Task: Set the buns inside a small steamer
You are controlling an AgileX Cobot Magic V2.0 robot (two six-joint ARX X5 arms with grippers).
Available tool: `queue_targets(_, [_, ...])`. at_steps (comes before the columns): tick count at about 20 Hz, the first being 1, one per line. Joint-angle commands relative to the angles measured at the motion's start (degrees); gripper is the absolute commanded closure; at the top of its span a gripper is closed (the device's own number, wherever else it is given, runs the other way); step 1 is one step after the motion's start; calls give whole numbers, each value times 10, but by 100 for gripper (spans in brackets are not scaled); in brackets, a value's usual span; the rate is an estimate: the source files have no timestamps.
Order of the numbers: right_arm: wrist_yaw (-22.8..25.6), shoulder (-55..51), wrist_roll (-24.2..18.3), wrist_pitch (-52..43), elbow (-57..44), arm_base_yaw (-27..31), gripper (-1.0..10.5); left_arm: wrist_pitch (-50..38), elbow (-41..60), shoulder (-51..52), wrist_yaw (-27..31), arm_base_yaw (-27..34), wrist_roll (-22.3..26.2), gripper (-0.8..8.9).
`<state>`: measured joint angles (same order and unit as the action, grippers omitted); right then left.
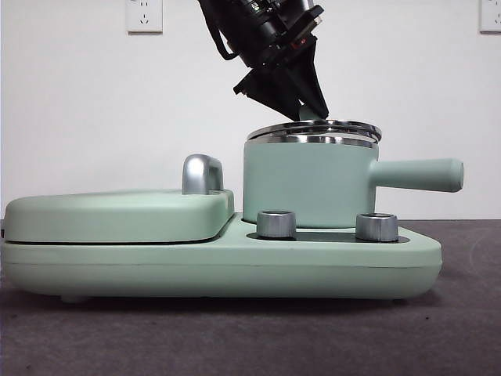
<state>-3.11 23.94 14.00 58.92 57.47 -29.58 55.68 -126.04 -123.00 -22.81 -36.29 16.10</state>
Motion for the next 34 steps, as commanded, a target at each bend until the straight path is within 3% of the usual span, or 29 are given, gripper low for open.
queue_targets(1, [2, -1, 8, -6, 3, -3, 468, -7, -15, -19, 6, -5, 10, 798])
queue_targets(10, [2, -1, 8, -6, 3, -3, 468, 13, -15, -23, 56, -14, 55, 798])
queue_targets(14, [2, -1, 8, -6, 3, -3, 468, 13, -15, -28, 71, -23, 56, 798])
queue_targets(16, [1, -1, 8, -6, 3, -3, 468, 14, -15, -30, 106, -31, 56, 798])
queue_targets(21, [1, -1, 8, -6, 3, -3, 468, 15, -15, -30, 93, -34, 37, 763])
queue_targets(22, [1, -1, 8, -6, 3, -3, 469, 15, -15, -30, 93, -34, 31, 665])
queue_targets(24, [1, -1, 8, -6, 3, -3, 468, 12, -20, -29, 93, -33, 10, 327])
queue_targets(25, [1, -1, 8, -6, 3, -3, 468, 17, -29, -28, 93, -31, -5, 225])
queue_targets(29, [1, -1, 7, -6, 3, -3, 468, 54, -56, 18, 93, -27, -25, 190])
queue_targets(34, [1, -1, 6, -6, 3, -3, 468, 153, -55, 149, 93, -23, -53, 192])
